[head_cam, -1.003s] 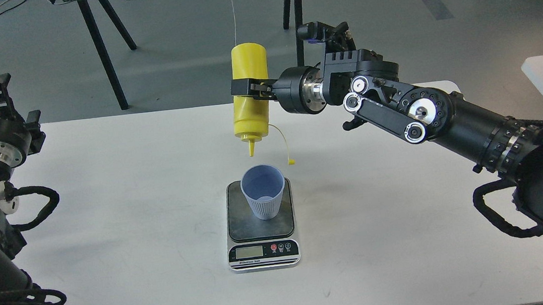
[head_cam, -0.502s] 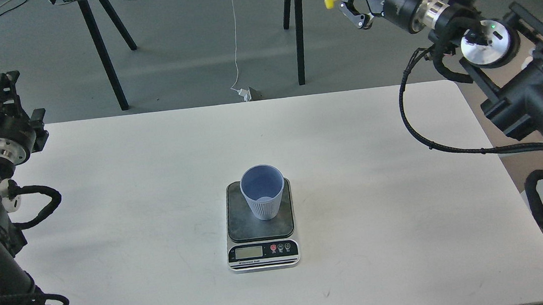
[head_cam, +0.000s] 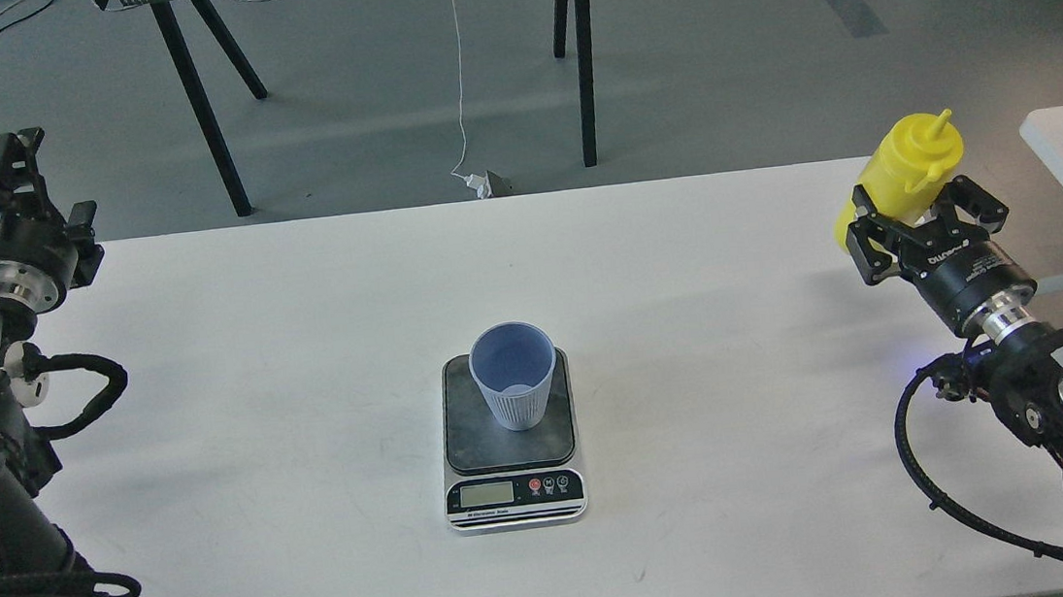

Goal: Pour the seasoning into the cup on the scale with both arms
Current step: 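Turn the yellow bottle upright and lower it back onto the table, then open the right gripper and release the yellow bottle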

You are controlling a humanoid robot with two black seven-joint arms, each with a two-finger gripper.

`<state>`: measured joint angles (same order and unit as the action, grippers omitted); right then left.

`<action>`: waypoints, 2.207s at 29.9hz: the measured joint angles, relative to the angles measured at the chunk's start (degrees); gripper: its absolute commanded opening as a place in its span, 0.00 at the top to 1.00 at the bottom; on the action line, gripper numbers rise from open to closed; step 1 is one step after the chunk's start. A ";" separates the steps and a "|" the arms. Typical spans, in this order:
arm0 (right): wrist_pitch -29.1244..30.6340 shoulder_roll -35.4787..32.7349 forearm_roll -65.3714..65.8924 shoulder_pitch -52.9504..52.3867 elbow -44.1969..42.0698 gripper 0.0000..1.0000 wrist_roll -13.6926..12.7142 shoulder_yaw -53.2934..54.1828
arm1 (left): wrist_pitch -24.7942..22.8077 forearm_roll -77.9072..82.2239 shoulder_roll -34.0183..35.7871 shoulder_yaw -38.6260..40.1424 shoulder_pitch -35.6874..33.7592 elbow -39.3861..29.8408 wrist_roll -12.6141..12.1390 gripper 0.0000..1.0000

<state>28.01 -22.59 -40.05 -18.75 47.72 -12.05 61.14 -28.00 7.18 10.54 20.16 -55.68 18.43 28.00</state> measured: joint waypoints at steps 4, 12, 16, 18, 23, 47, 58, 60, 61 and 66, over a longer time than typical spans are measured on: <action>0.00 0.51 -0.27 3.84 1.30 0.96 -0.05 0.06 | -0.01 0.00 -0.06 -0.06 -0.04 0.00 0.00 0.00; 0.00 0.69 -0.05 9.62 1.82 0.90 0.20 -0.14 | 0.00 0.02 -0.24 -0.16 -0.08 -0.06 0.00 0.00; 0.00 1.02 0.27 11.23 1.70 0.89 0.37 -0.68 | 0.00 0.03 -0.30 -0.28 -0.65 -0.06 0.01 0.00; 0.00 1.36 0.31 11.68 1.64 0.84 0.42 -0.71 | -0.01 0.03 -0.34 -0.25 -0.83 -0.07 0.01 0.00; 0.00 1.65 0.32 12.27 1.59 0.50 0.53 -0.76 | 0.00 -0.03 -0.35 0.12 -0.90 -0.06 0.01 0.00; 0.00 -8.80 0.54 27.10 18.14 0.00 0.81 2.16 | 0.01 -0.07 -0.34 -0.30 -0.66 -0.06 0.01 0.00; -0.02 -17.74 0.28 42.60 33.26 0.00 1.63 15.68 | 0.01 0.00 -0.34 -0.56 -0.84 -0.08 0.01 0.00; -0.02 -18.21 0.32 40.21 33.40 0.00 1.64 18.74 | 0.01 0.13 -0.20 -1.12 -0.86 -0.13 0.01 0.00; -0.02 -18.50 0.46 37.37 33.36 0.00 1.54 19.42 | 0.00 0.16 -0.03 -1.58 -0.94 -0.15 0.01 0.00; -0.02 -19.00 3.23 19.42 28.88 0.00 1.35 14.21 | 0.00 0.51 1.35 -7.01 -3.75 0.03 0.01 0.00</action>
<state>27.99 -41.58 -36.82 0.67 76.60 -10.71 75.35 -28.00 7.69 11.89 13.15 -59.43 18.46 28.01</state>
